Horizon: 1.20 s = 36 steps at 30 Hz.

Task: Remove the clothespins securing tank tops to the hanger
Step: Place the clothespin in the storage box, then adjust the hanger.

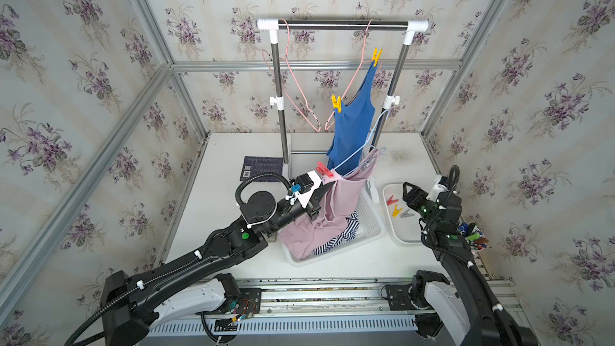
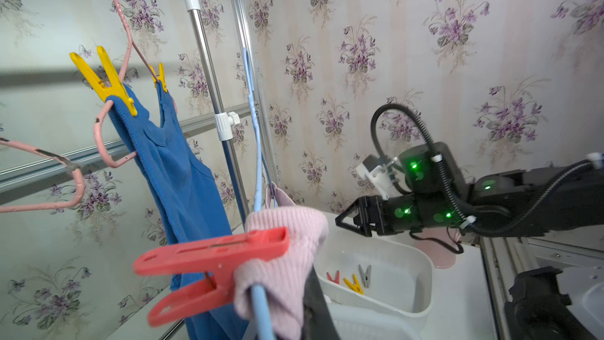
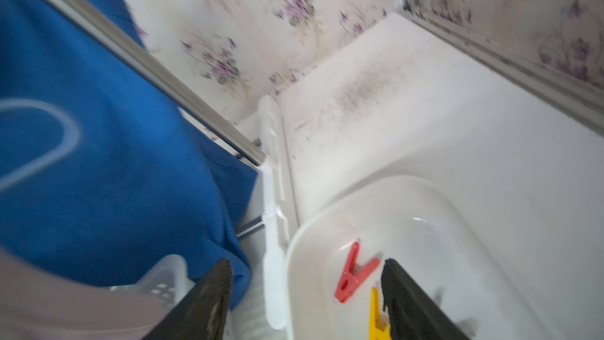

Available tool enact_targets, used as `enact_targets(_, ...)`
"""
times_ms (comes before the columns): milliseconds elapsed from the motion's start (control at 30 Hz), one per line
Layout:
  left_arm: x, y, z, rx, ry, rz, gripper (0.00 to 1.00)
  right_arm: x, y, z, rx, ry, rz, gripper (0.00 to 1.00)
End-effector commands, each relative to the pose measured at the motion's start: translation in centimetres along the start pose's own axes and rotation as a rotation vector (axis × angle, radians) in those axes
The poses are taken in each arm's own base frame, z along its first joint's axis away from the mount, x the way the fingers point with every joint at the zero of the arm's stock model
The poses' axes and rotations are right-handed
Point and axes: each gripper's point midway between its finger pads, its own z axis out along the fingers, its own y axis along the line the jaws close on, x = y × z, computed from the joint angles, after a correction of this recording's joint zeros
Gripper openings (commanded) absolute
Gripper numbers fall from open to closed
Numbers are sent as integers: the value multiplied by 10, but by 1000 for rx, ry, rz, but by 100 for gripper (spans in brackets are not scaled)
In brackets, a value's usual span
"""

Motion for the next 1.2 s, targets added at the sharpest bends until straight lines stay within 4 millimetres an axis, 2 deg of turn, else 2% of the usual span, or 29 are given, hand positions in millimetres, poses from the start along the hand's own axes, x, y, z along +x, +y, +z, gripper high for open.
enact_targets(0, -8, 17, -1, -109, -17, 88, 0, -41, 60, -27, -249, -125, -29, 69)
enact_targets(33, -7, 17, -1, -115, -23, 87, 0, -53, 83, -39, -343, -155, -51, 67)
enact_targets(133, -7, 15, -1, -122, -35, 110, 0, -77, 134, -64, -535, -186, -84, 67)
enact_targets(233, -2, 6, 3, -109, -18, 162, 0, -89, 168, -70, -636, -151, -98, 69)
enact_targets(367, -1, -8, 5, -98, -7, 206, 0, -101, 199, -72, -730, -128, -120, 71)
enact_targets(533, -4, -22, 8, -104, 5, 256, 0, -114, 224, -86, -855, -146, -119, 71)
enact_targets(733, -12, -34, 12, -96, -4, 261, 0, -103, 249, -93, -953, -122, -165, 72)
enact_targets(833, -14, -40, 14, -83, -12, 259, 0, -93, 262, -87, -963, -95, -185, 72)
enact_targets(967, -15, -45, 14, -78, -17, 257, 0, -96, 267, -88, -975, -131, -183, 72)
enact_targets(1067, -15, -48, 14, -80, -19, 257, 0, -99, 267, -85, -964, -137, -193, 69)
enact_targets(1167, -16, -50, 15, -78, -20, 257, 0, -99, 266, -85, -957, -144, -195, 56)
